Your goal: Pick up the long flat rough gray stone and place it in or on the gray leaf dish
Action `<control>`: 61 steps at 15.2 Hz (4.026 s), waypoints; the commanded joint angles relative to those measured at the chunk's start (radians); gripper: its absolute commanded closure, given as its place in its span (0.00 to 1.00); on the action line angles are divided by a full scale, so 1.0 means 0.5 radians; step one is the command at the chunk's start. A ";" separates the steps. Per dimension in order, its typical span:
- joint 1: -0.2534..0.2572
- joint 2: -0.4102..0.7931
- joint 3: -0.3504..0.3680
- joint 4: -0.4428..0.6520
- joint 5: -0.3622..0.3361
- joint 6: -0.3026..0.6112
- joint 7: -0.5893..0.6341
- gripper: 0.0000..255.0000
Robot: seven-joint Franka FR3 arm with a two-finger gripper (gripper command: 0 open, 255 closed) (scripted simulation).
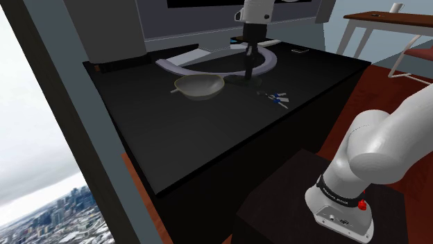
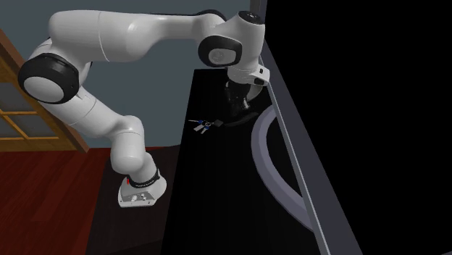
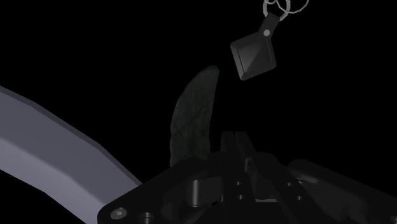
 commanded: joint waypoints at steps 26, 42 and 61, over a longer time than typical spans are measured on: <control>-0.076 0.030 0.462 -0.261 -0.775 0.632 0.544 1.00; -0.073 0.022 0.463 -0.057 -0.751 0.428 0.481 1.00; -0.024 0.241 0.613 0.562 -0.723 -0.015 0.556 1.00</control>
